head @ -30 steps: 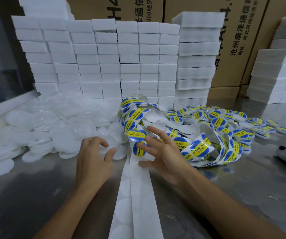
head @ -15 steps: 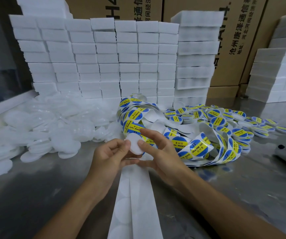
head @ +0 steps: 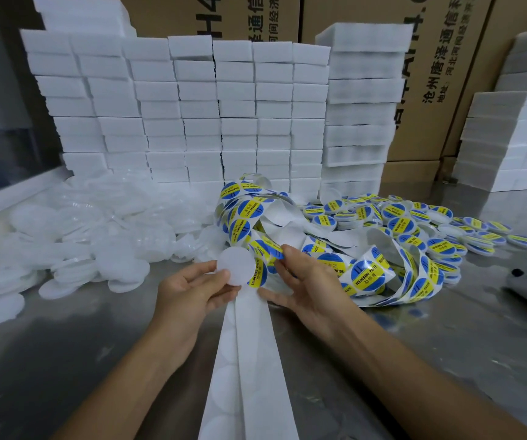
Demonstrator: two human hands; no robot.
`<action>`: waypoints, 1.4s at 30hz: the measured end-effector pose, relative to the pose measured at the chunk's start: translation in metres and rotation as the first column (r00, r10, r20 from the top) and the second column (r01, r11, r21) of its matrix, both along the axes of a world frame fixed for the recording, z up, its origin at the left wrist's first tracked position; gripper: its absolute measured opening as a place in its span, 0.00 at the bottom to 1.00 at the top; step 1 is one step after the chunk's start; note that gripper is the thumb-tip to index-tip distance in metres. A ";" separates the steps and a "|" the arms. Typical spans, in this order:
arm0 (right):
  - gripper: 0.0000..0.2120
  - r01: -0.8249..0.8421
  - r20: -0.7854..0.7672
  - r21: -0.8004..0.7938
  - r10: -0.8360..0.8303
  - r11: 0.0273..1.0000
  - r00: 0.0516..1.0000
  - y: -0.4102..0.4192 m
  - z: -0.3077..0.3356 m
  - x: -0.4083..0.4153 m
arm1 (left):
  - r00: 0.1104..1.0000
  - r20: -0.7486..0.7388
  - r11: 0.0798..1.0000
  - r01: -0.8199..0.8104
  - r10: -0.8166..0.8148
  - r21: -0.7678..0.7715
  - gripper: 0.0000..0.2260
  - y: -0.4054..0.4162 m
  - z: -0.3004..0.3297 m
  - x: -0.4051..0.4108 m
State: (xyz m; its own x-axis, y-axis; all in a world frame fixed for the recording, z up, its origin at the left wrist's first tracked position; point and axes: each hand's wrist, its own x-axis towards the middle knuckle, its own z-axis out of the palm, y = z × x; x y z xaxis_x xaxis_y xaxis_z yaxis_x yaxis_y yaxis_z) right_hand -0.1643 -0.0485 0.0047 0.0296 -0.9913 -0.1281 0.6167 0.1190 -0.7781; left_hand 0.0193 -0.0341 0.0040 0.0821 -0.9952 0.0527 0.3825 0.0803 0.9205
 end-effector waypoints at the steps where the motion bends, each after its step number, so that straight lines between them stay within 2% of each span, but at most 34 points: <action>1: 0.04 -0.020 -0.017 -0.023 0.020 1.000 1.000 0.002 0.001 0.001 | 1.000 0.002 1.000 0.006 -0.006 0.000 0.10 0.000 0.000 0.000; 4: 0.04 -0.043 -0.100 -0.097 0.034 0.994 0.994 0.006 0.003 0.005 | 1.000 0.023 1.000 0.019 -0.019 0.000 0.12 0.000 -0.001 0.000; 10: 0.05 0.049 -0.375 -0.299 -0.165 0.953 0.912 0.015 0.008 0.015 | 0.998 -0.007 0.997 0.070 -0.070 -0.023 0.17 0.003 0.004 -0.002; 13: 0.05 0.082 -0.397 -0.356 -0.230 0.931 0.889 0.017 0.007 0.017 | 0.997 -0.009 0.996 0.079 -0.079 -0.033 0.17 0.004 0.005 -0.003; 25: 0.06 0.065 -0.436 -0.381 -0.242 0.922 0.867 0.018 0.007 0.017 | 0.997 0.029 0.997 0.068 -0.067 -0.035 0.19 0.004 0.004 -0.002; 30: 0.06 0.061 -0.488 -0.409 -0.274 0.911 0.829 0.017 0.006 0.016 | 0.998 0.038 0.998 0.050 -0.049 -0.041 0.19 0.005 0.005 -0.002; 36: 0.06 0.068 -0.555 -0.480 -0.363 0.875 0.748 0.014 0.003 0.017 | 0.994 0.102 0.995 -0.030 0.040 -0.091 0.06 0.006 0.003 -0.003; 39: 0.06 0.074 -0.583 -0.487 -0.387 0.870 0.715 0.012 0.002 0.016 | 0.976 0.189 0.982 -0.079 0.111 -0.171 0.09 0.006 0.002 -0.005; 42: 0.06 0.042 -0.629 -0.477 -0.374 0.878 0.682 0.010 0.000 0.014 | 0.919 0.347 0.951 -0.079 0.185 -0.299 0.16 0.005 0.002 -0.006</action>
